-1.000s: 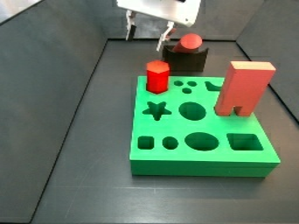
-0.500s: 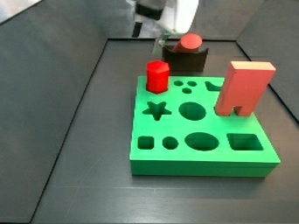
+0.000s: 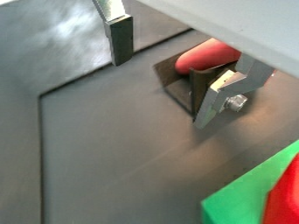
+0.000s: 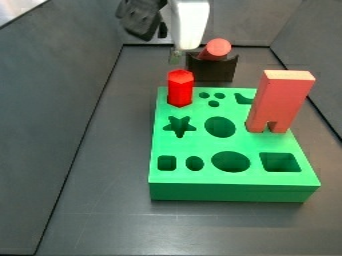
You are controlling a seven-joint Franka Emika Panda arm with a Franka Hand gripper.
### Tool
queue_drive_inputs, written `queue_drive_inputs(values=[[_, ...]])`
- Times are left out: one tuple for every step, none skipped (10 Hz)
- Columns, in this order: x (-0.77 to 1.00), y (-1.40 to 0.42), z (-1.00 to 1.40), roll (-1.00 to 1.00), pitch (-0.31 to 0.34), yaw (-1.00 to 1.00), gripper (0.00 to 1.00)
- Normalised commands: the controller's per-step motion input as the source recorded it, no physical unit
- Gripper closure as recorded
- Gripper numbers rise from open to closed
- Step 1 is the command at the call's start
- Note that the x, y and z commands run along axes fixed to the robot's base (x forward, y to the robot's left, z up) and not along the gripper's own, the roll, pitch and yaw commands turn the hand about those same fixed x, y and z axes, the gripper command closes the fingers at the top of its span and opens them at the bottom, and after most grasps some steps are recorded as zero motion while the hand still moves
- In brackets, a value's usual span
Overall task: Pick up the oval object. Move up. Place the oval object on the fixture. Regrasp the oval object. Move to above the board. Insert the oval object.
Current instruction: Regrasp the oval object.
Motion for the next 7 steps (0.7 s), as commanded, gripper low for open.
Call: queue_drive_inputs(values=[[-0.04,0.00,0.00,0.62,-0.259,-1.00,0.00],[-0.04,-0.01,0.00,0.56,-0.163,-0.92,0.00],[-0.04,-0.01,-0.01,0.41,-0.051,-0.69,0.00],[-0.03,0.00,0.00,0.28,0.044,-0.49,0.00],[-0.03,0.00,0.00,0.19,0.104,-0.34,0.00],[-0.02,0.00,0.01,0.12,0.149,-0.20,0.00],[1.00,0.00,0.01,0.12,0.155,-0.15,0.00]])
